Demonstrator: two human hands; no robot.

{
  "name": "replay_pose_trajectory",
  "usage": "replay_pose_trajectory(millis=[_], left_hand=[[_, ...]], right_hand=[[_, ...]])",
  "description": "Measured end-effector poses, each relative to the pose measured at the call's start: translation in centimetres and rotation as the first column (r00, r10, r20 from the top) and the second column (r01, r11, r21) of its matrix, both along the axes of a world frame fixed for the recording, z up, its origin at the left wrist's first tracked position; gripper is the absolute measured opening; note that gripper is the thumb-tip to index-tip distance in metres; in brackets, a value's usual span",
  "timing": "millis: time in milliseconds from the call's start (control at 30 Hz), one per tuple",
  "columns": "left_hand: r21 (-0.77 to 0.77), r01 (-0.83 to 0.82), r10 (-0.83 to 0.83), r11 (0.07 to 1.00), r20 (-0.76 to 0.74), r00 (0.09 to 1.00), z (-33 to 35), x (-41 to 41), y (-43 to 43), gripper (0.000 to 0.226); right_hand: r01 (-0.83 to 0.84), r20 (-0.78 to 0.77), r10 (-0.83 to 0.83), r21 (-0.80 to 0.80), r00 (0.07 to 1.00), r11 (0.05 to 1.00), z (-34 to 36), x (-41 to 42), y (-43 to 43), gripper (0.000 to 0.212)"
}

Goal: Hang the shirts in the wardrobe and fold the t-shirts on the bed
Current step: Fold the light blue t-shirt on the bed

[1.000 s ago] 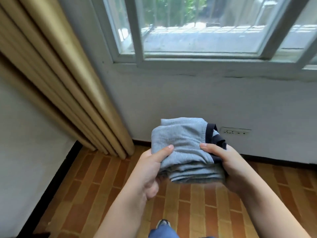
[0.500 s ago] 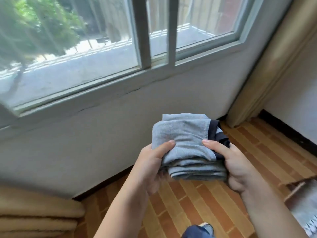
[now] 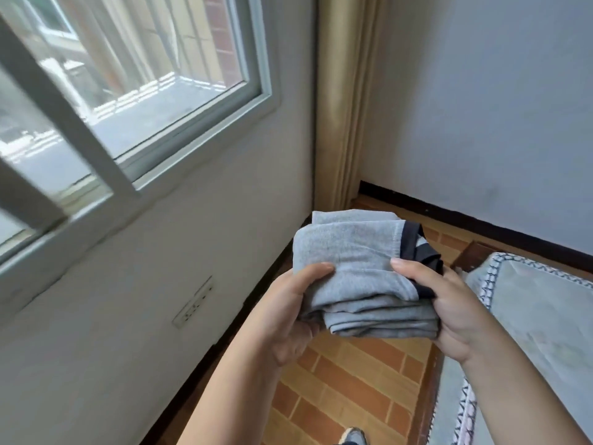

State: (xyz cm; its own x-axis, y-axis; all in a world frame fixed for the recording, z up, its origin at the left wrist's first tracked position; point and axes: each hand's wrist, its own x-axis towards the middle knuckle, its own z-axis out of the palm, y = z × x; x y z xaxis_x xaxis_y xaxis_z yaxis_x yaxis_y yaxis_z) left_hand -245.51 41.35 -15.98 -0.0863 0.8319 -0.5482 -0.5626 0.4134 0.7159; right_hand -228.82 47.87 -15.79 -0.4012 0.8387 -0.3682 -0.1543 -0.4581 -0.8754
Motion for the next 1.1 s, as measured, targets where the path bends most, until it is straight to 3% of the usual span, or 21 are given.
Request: replay_pose_trajectory(millis=[200,567,700,833,900,1100], left_hand=[[0.070,0.154,-0.149,0.986,-0.079,0.986,0.2,3.1,10.3,0.048],[0.125,0.224,-0.212,0.966,-0.102,0.972,-0.5,0.3,25.7,0.045],[0.104,0.253,-0.242,0.962,-0.106,0.965,-1.2,-2.8,33.9,0.044],[0.083,0.324,-0.314,0.942,-0.113,0.943,-0.4,-6.3,42.8,0.040],[0.085,0.357,-0.347,0.930,-0.115,0.931,-0.1,-7.4,47.2,0.038],[0.052,0.493,-0.488,0.868,-0.090,0.868,-0.1,-5.5,57.6,0.036]], right_hand=[[0.094,-0.014,-0.093,0.003,0.996,0.996,0.1,4.0,8.1,0.040],[0.216,-0.040,-0.217,-0.038,0.975,0.976,-0.7,1.4,22.0,0.012],[0.271,-0.025,-0.272,-0.042,0.962,0.962,-1.8,-1.7,29.5,0.023],[0.327,-0.055,-0.330,-0.056,0.943,0.943,-1.6,-5.2,37.3,0.016],[0.350,-0.071,-0.353,-0.052,0.933,0.935,-1.4,-6.2,40.8,0.025],[0.488,-0.075,-0.492,-0.069,0.867,0.870,-1.7,-4.6,48.6,0.034]])
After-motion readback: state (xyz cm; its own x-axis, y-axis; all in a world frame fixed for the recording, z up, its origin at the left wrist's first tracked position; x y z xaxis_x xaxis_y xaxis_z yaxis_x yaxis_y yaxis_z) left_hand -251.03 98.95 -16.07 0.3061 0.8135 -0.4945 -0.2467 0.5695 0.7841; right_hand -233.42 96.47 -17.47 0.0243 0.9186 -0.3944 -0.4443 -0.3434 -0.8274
